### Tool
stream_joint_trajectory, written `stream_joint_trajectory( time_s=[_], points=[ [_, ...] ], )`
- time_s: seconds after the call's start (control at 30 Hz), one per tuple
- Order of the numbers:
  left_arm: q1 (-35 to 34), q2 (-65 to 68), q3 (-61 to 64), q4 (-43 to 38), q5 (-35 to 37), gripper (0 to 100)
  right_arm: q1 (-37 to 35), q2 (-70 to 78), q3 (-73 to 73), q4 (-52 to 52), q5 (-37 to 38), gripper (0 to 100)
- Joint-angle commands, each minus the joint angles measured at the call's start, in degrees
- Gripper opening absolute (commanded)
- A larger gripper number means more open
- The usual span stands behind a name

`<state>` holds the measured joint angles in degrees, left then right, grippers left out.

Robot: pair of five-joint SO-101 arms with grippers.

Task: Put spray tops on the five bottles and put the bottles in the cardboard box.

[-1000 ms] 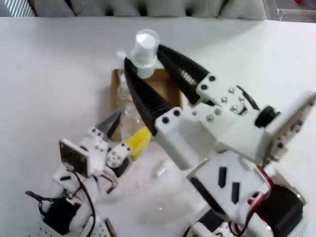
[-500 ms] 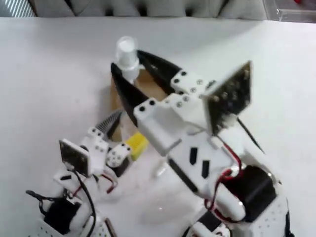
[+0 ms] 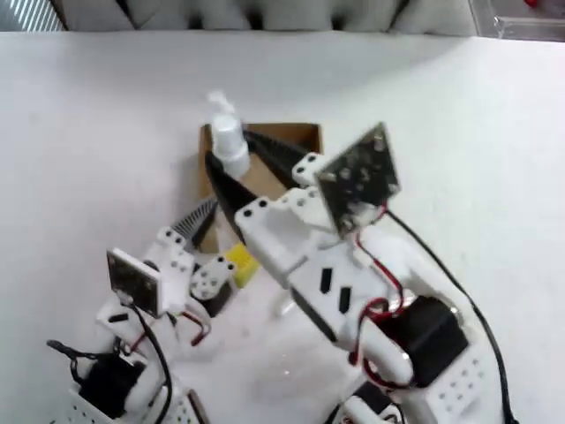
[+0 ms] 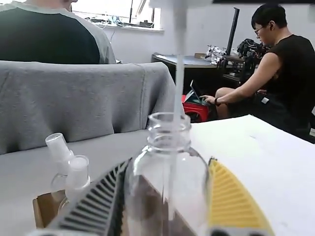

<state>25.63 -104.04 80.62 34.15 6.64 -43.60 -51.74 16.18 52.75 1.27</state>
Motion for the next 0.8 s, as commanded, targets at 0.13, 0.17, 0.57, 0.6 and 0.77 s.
stream_joint_trajectory(
  time_s=[0.13, 0.17, 0.57, 0.6, 0.77],
  points=[
    [0.13, -0.66, -0.53, -0.09, 0.53, 2, 0.40, -0.84, 2.02, 2.77, -0.18, 7.5],
    [0.13, -0.66, -0.53, -0.09, 0.53, 2, 0.40, -0.92, 2.02, 3.21, -0.18, 10.0],
    [0.13, -0.66, -0.35, -0.09, 0.53, 2, 2.68, -0.57, -8.97, 6.73, -0.09, 22.4],
    [0.13, -0.66, -0.35, -0.09, 0.53, 2, 3.65, -0.40, -10.29, 6.64, -0.09, 21.1],
    [0.13, -0.66, -0.35, -0.09, 0.53, 2, 10.24, 2.59, -14.42, 6.73, 0.00, 1.1]
  ],
)
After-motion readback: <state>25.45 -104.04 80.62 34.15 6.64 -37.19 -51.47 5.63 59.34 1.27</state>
